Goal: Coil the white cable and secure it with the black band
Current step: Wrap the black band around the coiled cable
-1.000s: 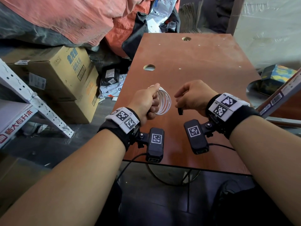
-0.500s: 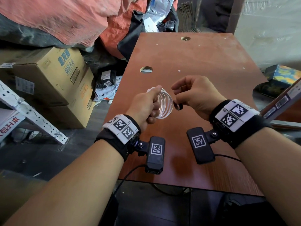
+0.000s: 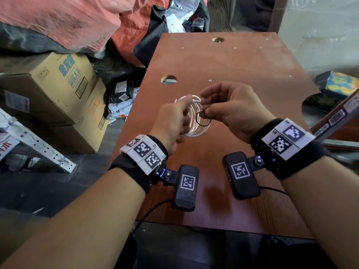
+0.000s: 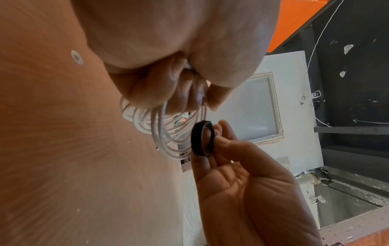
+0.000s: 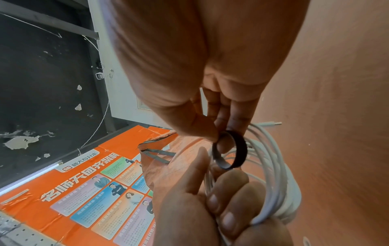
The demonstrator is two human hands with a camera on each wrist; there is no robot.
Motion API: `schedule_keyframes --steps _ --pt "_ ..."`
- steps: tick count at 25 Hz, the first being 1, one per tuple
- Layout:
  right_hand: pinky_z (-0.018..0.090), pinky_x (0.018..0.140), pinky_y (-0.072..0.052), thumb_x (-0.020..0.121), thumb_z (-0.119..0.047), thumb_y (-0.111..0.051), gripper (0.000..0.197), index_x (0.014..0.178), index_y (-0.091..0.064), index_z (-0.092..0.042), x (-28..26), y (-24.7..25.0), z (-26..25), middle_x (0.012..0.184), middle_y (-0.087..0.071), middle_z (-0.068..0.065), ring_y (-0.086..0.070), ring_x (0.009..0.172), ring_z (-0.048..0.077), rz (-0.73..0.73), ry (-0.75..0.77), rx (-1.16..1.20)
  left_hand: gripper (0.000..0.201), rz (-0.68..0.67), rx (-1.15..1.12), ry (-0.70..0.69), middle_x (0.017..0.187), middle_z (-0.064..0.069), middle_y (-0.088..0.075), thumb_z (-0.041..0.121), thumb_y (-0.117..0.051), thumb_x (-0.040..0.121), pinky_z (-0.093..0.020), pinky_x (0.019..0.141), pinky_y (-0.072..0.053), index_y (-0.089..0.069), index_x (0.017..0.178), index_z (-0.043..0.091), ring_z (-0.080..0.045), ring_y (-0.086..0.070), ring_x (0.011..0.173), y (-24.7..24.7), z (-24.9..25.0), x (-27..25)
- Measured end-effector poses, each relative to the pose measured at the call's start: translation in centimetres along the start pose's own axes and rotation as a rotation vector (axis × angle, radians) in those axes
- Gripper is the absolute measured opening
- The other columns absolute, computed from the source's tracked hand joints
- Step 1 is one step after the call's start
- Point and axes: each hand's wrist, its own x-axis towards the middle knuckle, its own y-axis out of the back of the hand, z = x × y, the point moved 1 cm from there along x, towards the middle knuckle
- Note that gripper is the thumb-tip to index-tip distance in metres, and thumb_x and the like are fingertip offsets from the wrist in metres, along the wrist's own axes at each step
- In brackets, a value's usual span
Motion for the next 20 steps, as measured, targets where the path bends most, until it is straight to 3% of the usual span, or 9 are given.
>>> schedule_keyframes --steps 2,4,7,13,18,20 --pt "0.027 0.068 -0.058 0.073 0.030 -0.052 0.038 0.094 -0.063 0.001 0.0 0.0 -0.1 0.083 -0.062 0.013 -0.063 0.071 0.019 0.002 0.006 0.009 0.029 -0.020 0.025 -0.036 0.053 0.008 -0.025 0.041 -0.057 0.095 -0.016 0.038 -0.013 -0.061 0.082 0.015 -0.009 -0.016 0.045 -0.1 0.0 -0.1" --pt "0.028 0.069 -0.057 0.074 0.030 -0.052 0.037 0.095 -0.063 0.002 0.0 0.0 0.0 0.084 -0.062 0.013 -0.065 0.073 0.019 0.005 0.018 0.031 0.030 -0.040 0.031 -0.053 0.052 0.009 -0.025 0.033 -0.063 0.090 -0.017 0.038 -0.012 -0.067 0.108 0.008 -0.008 -0.016 0.044 0.0 -0.1 -0.3" --pt "0.030 0.071 -0.059 0.075 0.028 -0.055 0.035 0.094 -0.064 0.000 -0.1 -0.1 0.0 0.084 -0.062 0.013 -0.065 0.073 0.019 0.010 0.033 0.048 0.006 -0.058 0.044 -0.049 0.051 0.009 -0.026 0.021 -0.066 0.087 -0.016 0.037 -0.011 -0.061 0.087 0.018 -0.007 -0.017 0.043 0.3 0.0 -0.5" --pt "0.031 0.074 -0.059 0.076 0.024 -0.060 0.033 0.092 -0.065 -0.005 0.0 -0.4 0.1 0.085 -0.064 0.011 -0.066 0.075 0.019 0.030 0.029 0.028 0.021 -0.033 0.067 -0.024 0.048 0.009 -0.028 0.011 -0.068 0.083 -0.015 0.036 -0.013 -0.056 0.068 0.020 -0.008 -0.018 0.042 1.3 0.2 -0.2" --pt "0.046 0.079 -0.061 0.075 0.019 -0.067 0.024 0.090 -0.065 0.000 0.2 -0.7 0.5 0.088 -0.062 0.019 -0.065 0.081 0.029 0.088 -0.032 0.013 0.022 0.036 0.075 -0.057 0.048 0.008 -0.032 0.011 -0.074 0.080 -0.016 0.037 -0.015 -0.057 0.071 0.019 -0.007 -0.022 0.039 1.7 -0.1 0.1" --pt "0.045 0.076 -0.061 0.075 0.018 -0.069 0.023 0.089 -0.064 0.001 0.2 -0.7 0.6 0.088 -0.062 0.020 -0.066 0.079 0.030 0.094 -0.072 -0.010 0.025 0.044 0.075 -0.069 0.048 0.008 -0.032 0.011 -0.075 0.080 -0.016 0.037 -0.016 -0.054 0.068 0.019 -0.007 -0.023 0.037 1.8 0.0 0.1"
